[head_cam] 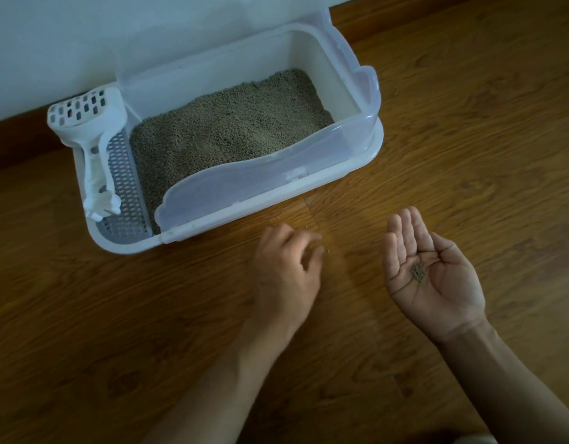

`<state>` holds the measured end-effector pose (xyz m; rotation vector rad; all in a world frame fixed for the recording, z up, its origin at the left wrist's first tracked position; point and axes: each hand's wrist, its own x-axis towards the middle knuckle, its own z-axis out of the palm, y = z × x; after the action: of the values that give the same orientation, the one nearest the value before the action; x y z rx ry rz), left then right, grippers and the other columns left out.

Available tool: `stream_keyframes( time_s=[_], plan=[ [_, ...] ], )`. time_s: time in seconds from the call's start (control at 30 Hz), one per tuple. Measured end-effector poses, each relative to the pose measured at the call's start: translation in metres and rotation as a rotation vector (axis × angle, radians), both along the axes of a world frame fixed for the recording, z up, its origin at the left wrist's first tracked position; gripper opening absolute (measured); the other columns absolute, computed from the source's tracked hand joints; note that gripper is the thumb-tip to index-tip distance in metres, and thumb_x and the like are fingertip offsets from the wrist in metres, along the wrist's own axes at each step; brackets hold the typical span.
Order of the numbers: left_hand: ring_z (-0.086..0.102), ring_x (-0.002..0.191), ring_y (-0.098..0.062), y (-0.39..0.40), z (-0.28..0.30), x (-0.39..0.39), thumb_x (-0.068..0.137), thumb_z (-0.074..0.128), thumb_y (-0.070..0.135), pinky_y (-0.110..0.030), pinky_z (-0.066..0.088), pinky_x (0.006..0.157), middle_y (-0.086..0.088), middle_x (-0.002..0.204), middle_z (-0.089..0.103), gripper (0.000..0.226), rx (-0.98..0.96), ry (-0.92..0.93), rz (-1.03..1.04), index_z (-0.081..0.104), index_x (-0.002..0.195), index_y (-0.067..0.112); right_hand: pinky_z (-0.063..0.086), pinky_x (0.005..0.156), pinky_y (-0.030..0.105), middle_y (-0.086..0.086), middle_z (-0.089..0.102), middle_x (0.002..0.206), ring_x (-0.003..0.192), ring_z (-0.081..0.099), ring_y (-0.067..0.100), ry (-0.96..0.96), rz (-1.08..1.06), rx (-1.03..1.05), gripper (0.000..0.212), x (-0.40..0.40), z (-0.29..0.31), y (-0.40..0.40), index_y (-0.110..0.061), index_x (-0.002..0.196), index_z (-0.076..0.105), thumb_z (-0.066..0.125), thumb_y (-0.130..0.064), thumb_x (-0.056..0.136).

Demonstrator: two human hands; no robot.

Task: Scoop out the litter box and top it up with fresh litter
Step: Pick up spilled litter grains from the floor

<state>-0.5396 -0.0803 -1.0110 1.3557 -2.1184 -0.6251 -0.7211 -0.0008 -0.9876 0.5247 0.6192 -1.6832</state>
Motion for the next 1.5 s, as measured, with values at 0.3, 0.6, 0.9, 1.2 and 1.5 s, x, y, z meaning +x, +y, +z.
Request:
stream_keyframes(
  time_s=[0.3, 0.6, 0.9, 1.2, 1.5],
  plan=[
    [0.047, 0.085, -0.011, -0.017, -0.026, 0.008, 0.082, 0.078, 0.033, -0.027, 0.048, 0.067, 0.008, 0.086, 0.053, 0.021, 0.025, -0.157, -0.091, 0.076, 0.098, 0.019, 0.061, 0.072, 0.036, 0.004, 0.075, 0.106, 0.102, 0.071, 0.018, 0.04, 0.041, -0.041, 0.044, 0.005, 0.006, -0.001, -0.007, 0.103, 0.076, 0.036, -0.024, 0.098],
    [0.044, 0.083, -0.013, -0.022, -0.034, 0.003, 0.097, 0.059, 0.026, -0.033, 0.047, 0.07, 0.004, 0.086, 0.052, 0.013, -0.14, -0.247, -0.181, 0.059, 0.086, 0.018, 0.061, 0.07, 0.035, 0.003, 0.075, 0.104, 0.1, 0.072, 0.017, 0.048, 0.044, 0.007, 0.046, 0.007, 0.008, 0.0, -0.007, 0.1, 0.077, 0.034, -0.025, 0.1],
    [0.05, 0.081, -0.013, 0.033, 0.034, -0.034, 0.099, 0.055, 0.021, -0.026, 0.041, 0.071, -0.001, 0.085, 0.06, 0.018, -0.136, 0.245, -0.197, 0.066, 0.092, 0.008, 0.061, 0.072, 0.038, 0.007, 0.074, 0.107, 0.101, 0.071, 0.02, 0.015, 0.063, 0.033, 0.043, 0.012, 0.005, -0.003, -0.005, 0.101, 0.076, 0.038, -0.022, 0.096],
    [0.053, 0.075, -0.015, 0.046, 0.042, -0.056, 0.091, 0.071, 0.033, -0.031, 0.042, 0.069, 0.0, 0.074, 0.062, 0.025, -0.341, 0.281, -0.325, 0.071, 0.077, 0.013, 0.052, 0.094, 0.051, 0.019, 0.063, 0.128, 0.121, 0.06, 0.031, -0.227, 0.137, -0.002, 0.052, 0.003, -0.005, 0.009, -0.001, 0.13, 0.06, 0.026, -0.032, 0.106],
    [0.054, 0.075, -0.015, 0.046, 0.041, -0.051, 0.095, 0.067, 0.032, -0.033, 0.043, 0.068, 0.0, 0.076, 0.063, 0.025, -0.318, 0.238, -0.333, 0.071, 0.079, 0.013, 0.043, 0.106, 0.045, 0.02, 0.06, 0.132, 0.129, 0.054, 0.029, -0.105, 0.191, 0.01, 0.052, 0.003, -0.005, 0.007, 0.0, 0.132, 0.058, 0.025, -0.028, 0.103]
  ],
)
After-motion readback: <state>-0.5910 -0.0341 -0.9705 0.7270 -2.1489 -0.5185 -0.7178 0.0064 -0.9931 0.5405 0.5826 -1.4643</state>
